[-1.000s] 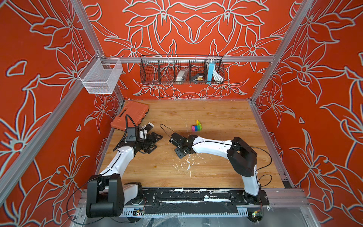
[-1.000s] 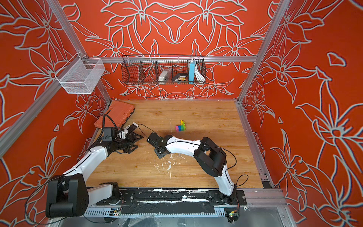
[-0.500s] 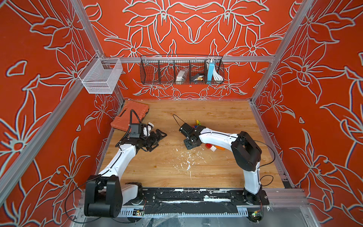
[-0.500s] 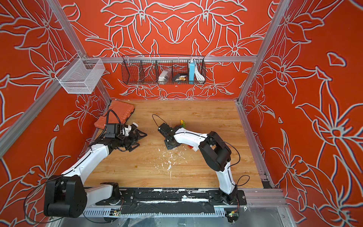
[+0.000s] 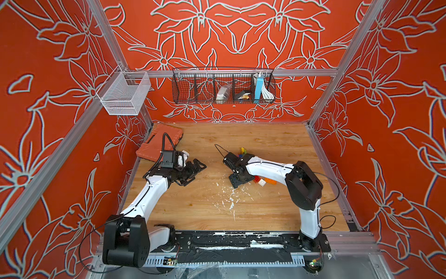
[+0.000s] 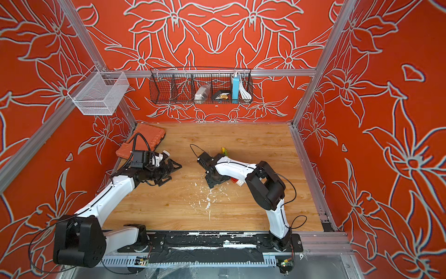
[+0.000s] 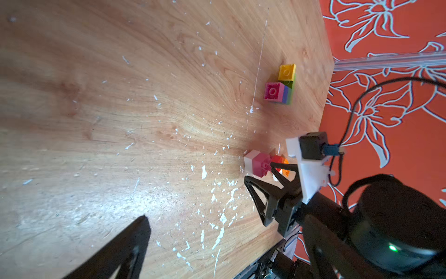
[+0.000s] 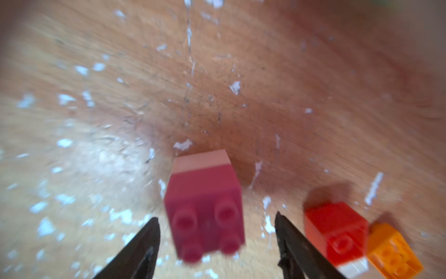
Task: Assemble the letter r with lego
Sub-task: Assemble the lego brick with the lego brick, then pick up the lego brick from the center of the board.
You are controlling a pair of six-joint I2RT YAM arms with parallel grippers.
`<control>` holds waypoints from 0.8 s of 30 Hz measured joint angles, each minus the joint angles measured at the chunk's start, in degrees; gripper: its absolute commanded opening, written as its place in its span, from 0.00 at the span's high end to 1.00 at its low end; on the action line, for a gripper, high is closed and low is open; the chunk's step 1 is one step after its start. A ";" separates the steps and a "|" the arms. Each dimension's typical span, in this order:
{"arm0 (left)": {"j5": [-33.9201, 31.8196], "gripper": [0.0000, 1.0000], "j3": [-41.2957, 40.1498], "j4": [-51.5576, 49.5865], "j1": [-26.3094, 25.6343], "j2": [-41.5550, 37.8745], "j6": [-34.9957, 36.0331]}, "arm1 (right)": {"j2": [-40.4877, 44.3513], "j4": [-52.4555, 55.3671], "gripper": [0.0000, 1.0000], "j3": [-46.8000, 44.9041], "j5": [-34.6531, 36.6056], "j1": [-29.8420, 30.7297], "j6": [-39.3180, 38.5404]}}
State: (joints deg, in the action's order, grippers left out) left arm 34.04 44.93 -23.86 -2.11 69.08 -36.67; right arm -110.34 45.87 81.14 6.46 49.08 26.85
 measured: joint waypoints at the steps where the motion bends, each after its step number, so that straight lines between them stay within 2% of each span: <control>1: -0.72 0.01 0.87 -0.44 -0.98 -0.02 0.57 | 2.67 -0.57 0.18 -0.85 -0.90 -0.26 -0.13; 4: -2.93 0.02 3.26 -1.31 -4.33 0.07 1.97 | 11.45 -5.03 0.02 -4.59 -4.74 -1.70 -0.48; 9: -7.19 0.08 7.56 -2.84 -11.96 2.21 4.59 | 23.47 -12.94 0.01 -11.93 -6.36 -3.93 -1.66; 12: -9.40 0.11 10.73 -3.67 -16.96 5.11 6.36 | 27.06 -13.27 0.13 -15.08 -6.88 -6.43 -2.40; 16: -13.11 0.17 17.18 -5.55 -24.44 11.43 9.55 | 29.68 -14.19 0.26 -19.69 -9.14 -14.88 -1.55; 21: -16.48 0.24 28.52 -8.72 -33.07 22.47 14.99 | 31.41 -14.58 0.37 -25.31 -15.67 -26.36 1.27; 24: -18.64 0.26 36.22 -11.47 -37.03 30.14 18.91 | 31.41 -15.85 0.37 -29.07 -21.99 -33.33 4.04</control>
State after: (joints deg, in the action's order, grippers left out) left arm 15.40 81.14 -35.33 -39.13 99.22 -17.76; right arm -78.94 30.02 52.07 -15.53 15.75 30.89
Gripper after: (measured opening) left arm 0.749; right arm 0.630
